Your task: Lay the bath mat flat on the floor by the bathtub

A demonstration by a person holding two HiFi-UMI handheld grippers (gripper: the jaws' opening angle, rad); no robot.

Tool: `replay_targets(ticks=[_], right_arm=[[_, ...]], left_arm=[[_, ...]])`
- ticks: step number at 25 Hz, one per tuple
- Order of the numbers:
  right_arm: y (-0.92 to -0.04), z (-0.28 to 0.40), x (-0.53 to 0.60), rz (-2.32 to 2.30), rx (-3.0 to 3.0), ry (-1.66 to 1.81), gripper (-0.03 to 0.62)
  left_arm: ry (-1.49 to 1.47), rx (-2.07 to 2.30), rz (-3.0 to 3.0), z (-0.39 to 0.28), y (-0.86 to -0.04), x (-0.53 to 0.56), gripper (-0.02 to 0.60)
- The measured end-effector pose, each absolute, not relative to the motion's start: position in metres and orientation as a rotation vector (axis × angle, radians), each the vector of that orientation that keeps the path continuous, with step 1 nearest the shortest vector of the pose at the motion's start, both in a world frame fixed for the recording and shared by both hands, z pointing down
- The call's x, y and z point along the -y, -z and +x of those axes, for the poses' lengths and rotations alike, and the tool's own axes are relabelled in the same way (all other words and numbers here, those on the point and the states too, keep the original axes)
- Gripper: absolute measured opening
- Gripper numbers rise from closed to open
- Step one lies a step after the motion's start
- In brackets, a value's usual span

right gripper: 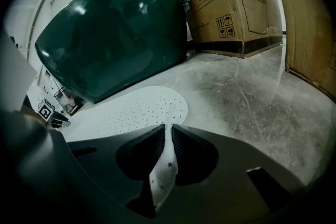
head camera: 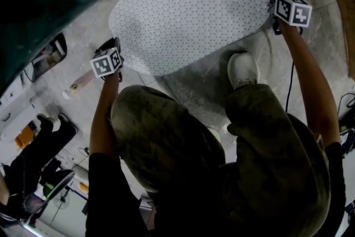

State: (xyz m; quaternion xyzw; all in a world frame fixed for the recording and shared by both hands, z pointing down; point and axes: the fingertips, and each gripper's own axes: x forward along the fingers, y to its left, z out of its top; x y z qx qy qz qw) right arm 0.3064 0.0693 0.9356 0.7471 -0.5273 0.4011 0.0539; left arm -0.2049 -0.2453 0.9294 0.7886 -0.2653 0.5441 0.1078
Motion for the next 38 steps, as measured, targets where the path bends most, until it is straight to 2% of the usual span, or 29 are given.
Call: replay_targets(ticks=[19,22,24,26,27,32,38], right_arm=[[-0.928,0.298,-0.062,2.158,1.623,-1.196,0.064],[-0.937,0.301,-0.063,2.167,1.609,-1.239,0.081],[-0.941,0.304,-0.066,2.198,1.595,-1.283,0.097],[-0.937,0.306,-0.069,2.242,1.587,-1.289,0.116],[-0.933,0.307,-0.071,2.270,1.579,-1.271,0.128],[-0.918,0.318,-0.086,2.339,1.533,-1.043,0.144],[-0.930,0.291,-0.082,2.161,1.623,-1.066,0.118]], left_arm=[[-1.754,0.815,2.294,-0.197,-0.942,0.277,0.044],[-1.725,0.825,2.285,-0.195,-0.945,0.277,0.048],[-1.683,0.862,2.279,-0.199,-0.943,0.278,0.077],[-1.647,0.899,2.280,-0.206,-0.940,0.279,0.152],[-1.639,0.914,2.283,-0.211,-0.938,0.278,0.168],[-1.668,0.935,2.208,-0.245,-0.946,0.259,0.195],[-1.641,0.893,2.149,-0.246,-0.953,0.253,0.193]])
